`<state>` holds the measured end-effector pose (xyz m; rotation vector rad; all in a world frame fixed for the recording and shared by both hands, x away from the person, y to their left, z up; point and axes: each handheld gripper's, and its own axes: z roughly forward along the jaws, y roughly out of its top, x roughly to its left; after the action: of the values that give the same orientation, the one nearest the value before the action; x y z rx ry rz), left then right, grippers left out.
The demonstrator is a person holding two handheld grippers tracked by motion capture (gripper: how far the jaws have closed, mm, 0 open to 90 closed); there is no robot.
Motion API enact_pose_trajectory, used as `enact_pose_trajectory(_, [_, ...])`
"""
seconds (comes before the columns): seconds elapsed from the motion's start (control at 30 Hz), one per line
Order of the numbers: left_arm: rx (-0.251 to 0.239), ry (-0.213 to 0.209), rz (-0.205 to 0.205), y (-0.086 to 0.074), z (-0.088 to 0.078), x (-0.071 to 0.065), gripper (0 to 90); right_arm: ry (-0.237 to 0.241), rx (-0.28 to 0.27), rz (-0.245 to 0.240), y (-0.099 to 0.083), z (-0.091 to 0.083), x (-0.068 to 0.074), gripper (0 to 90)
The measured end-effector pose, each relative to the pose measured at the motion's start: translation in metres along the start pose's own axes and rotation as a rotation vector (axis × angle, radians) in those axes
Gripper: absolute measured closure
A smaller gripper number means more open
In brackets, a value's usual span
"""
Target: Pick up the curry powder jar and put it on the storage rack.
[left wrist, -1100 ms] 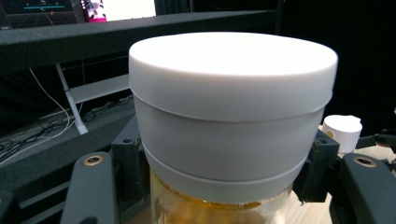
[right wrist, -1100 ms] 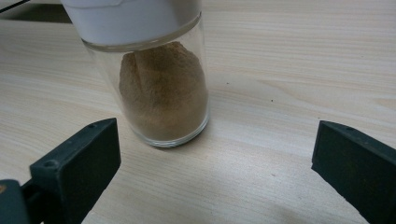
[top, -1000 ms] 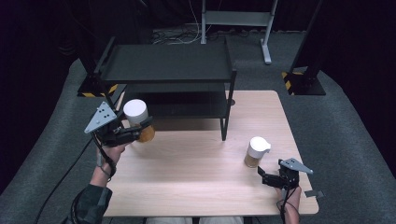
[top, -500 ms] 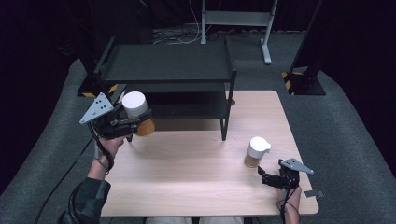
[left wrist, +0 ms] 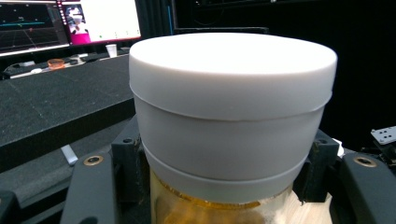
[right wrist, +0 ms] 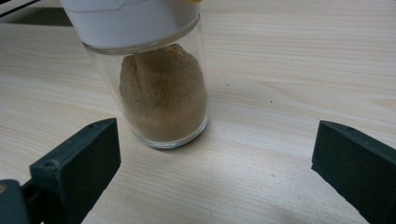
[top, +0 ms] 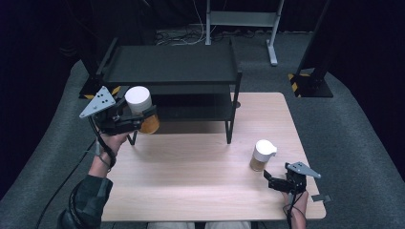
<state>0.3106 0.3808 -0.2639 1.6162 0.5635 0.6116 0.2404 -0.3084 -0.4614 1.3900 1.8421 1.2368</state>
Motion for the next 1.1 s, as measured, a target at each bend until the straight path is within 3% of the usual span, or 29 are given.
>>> enact_pose_trajectory(1.1, [-0.039, -0.035, 0.019, 0.041, -0.001, 0.02, 35.3, -0.002, -0.001, 0.002, 0.0, 0.0, 0.0, 0.3])
